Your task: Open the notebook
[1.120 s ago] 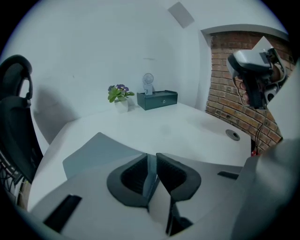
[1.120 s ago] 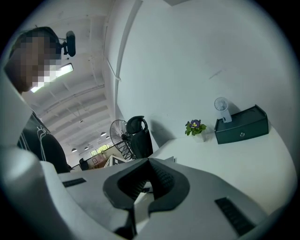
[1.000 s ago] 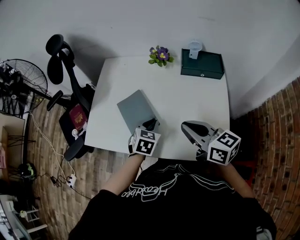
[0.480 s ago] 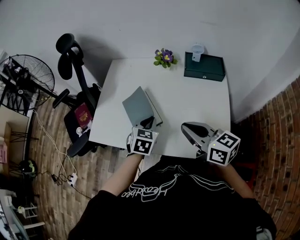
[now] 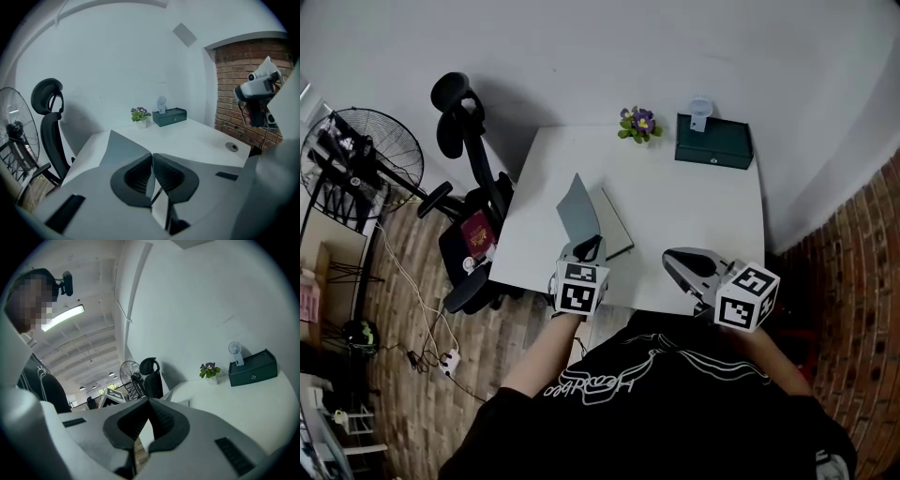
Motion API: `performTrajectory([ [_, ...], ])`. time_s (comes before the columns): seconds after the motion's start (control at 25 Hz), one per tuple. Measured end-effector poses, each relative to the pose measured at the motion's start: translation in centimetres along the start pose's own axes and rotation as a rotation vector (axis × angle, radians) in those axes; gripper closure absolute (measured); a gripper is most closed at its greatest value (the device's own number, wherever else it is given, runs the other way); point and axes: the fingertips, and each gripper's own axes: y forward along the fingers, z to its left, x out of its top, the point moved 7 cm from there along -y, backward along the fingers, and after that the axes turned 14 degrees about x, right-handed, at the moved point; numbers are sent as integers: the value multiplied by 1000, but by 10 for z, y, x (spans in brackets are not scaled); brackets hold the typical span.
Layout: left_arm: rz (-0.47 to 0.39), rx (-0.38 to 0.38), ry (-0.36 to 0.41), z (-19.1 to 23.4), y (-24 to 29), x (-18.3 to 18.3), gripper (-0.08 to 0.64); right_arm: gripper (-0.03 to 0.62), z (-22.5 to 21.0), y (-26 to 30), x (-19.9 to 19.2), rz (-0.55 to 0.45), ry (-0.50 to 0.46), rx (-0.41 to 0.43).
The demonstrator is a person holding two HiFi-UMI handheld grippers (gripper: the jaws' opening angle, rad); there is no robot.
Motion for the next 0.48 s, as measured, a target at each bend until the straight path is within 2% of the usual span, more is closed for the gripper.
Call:
performTrajectory([
  [0.48, -38, 67, -85, 38, -37, -13, 517, 591, 15, 22, -8, 32, 0, 51],
])
